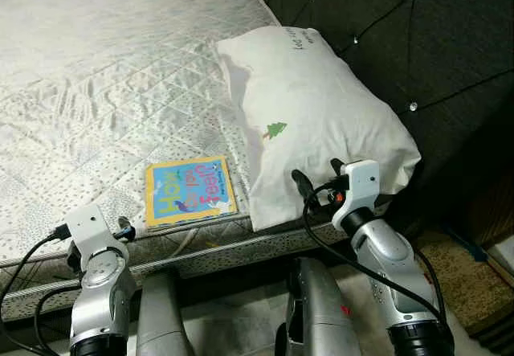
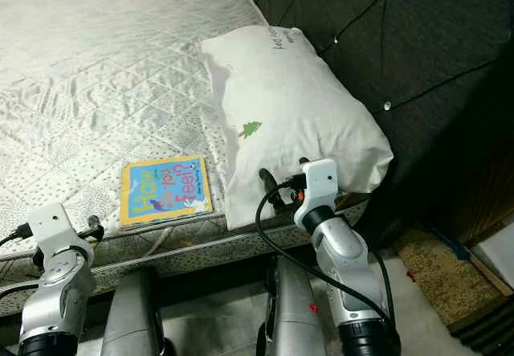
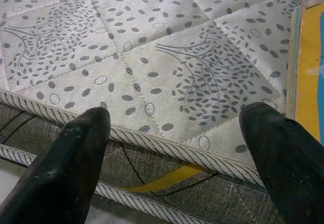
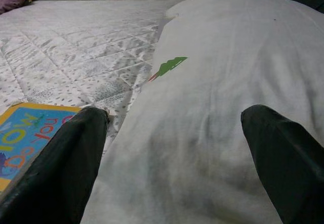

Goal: Clean up the room

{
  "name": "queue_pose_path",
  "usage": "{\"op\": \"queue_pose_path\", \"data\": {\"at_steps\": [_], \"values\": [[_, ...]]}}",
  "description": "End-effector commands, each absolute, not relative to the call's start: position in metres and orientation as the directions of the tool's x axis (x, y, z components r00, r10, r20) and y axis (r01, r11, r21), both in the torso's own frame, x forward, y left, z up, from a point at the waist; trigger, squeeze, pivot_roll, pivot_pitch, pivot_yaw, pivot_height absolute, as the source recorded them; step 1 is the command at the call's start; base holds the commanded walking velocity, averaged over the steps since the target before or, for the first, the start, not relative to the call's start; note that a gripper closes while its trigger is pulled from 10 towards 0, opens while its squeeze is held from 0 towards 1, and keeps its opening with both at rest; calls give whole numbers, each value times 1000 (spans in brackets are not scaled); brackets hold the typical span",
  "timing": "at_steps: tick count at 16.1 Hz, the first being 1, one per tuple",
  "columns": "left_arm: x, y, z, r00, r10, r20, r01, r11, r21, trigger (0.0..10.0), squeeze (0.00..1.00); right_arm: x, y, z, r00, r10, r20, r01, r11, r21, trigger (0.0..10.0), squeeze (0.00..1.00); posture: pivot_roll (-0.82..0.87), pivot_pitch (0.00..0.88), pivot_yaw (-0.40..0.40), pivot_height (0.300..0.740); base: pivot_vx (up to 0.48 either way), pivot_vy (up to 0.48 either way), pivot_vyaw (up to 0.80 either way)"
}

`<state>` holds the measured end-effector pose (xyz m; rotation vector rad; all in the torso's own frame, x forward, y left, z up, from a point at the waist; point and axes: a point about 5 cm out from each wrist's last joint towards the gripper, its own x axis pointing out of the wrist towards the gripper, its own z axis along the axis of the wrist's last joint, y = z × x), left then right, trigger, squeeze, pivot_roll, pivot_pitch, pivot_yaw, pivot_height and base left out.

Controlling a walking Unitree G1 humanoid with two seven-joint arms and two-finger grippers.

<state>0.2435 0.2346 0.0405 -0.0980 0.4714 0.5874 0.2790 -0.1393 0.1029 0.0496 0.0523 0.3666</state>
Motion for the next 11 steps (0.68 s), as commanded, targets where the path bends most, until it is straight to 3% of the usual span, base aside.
{"op": "queue_pose_path", "data": {"at_steps": [1,9,10,11], "values": [[244,235,43,729,516,-449,-557,829,48,10000,0,281,-141,104,934,355,-37,-353,934,55,10000,0,-47,0,-48,536,0,0,0],[242,240,46,719,522,-459,-565,824,52,10000,0,282,-141,104,933,358,-37,-356,933,53,10000,0,-47,0,-48,536,0,0,0],[254,253,46,753,509,-417,-505,853,129,10000,0,276,-148,110,934,356,-41,-354,934,53,10000,0,-99,66,-90,536,0,0,0],[256,260,46,765,510,-394,-477,859,185,10000,0,273,-150,112,933,356,-45,-354,934,53,10000,0,-94,64,-89,536,0,0,0]]}}
